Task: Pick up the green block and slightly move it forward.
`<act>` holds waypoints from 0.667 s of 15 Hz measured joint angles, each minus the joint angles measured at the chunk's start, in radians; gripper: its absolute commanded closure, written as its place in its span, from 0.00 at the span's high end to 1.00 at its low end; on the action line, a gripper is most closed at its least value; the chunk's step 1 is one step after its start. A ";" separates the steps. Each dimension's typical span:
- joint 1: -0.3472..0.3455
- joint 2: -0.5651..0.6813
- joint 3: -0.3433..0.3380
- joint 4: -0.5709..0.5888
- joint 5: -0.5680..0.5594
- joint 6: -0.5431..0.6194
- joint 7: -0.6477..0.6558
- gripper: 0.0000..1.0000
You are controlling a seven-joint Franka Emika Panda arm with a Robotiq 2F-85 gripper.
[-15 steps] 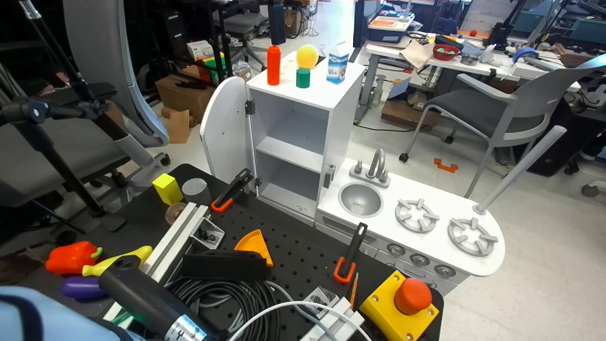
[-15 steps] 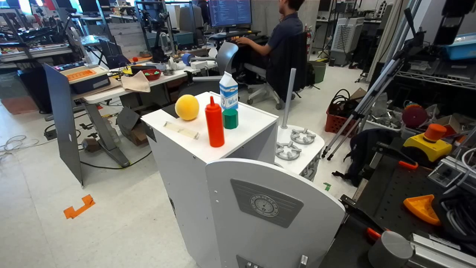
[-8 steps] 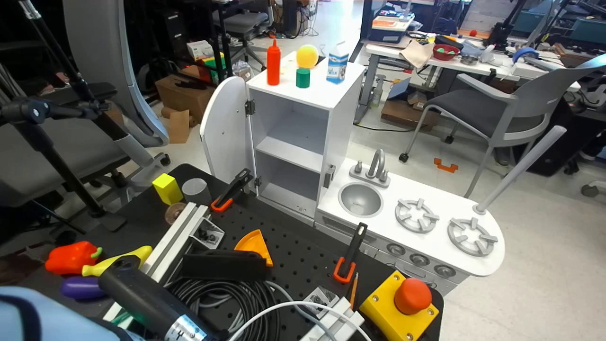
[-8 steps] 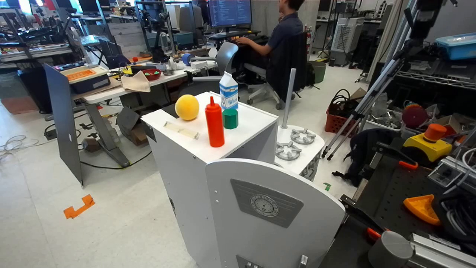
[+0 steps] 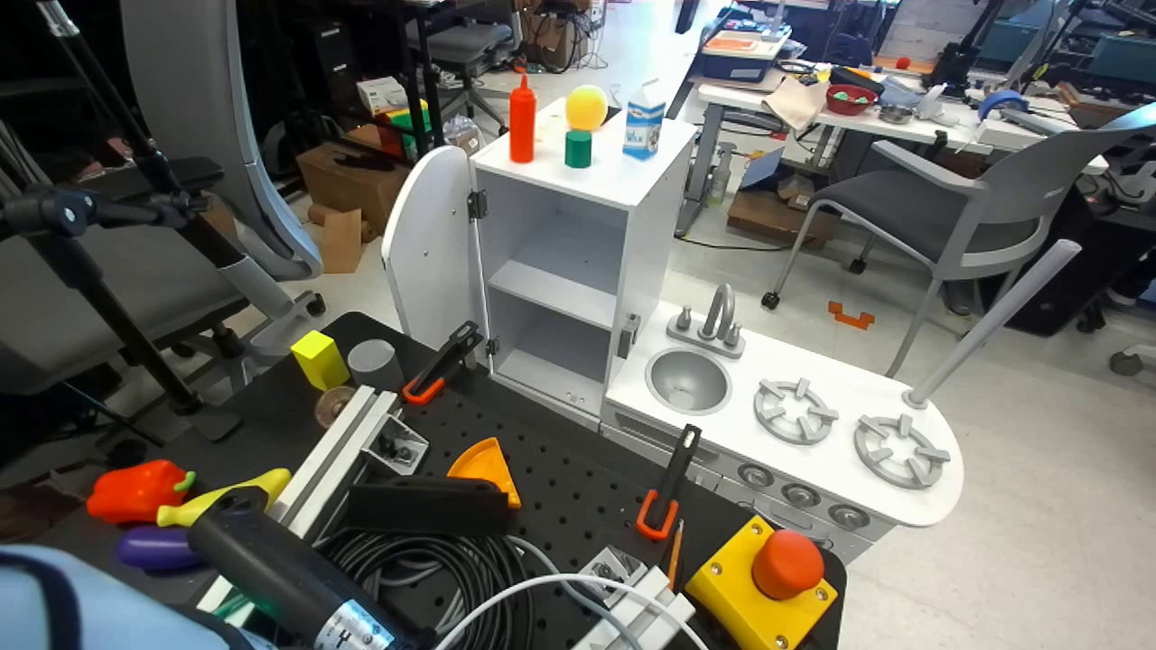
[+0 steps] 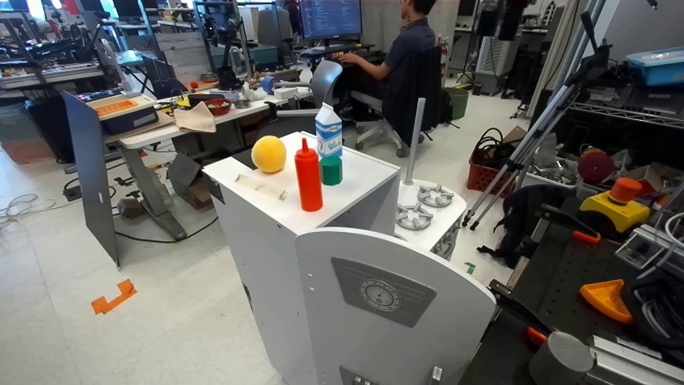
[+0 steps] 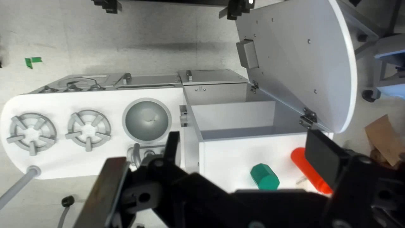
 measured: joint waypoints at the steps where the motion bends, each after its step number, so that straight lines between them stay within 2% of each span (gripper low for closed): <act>1: 0.005 0.054 0.001 0.050 0.026 -0.004 -0.006 1.00; 6: 0.018 0.336 0.013 0.322 0.092 -0.072 0.006 1.00; 10: 0.019 0.546 0.031 0.534 0.094 -0.137 0.069 1.00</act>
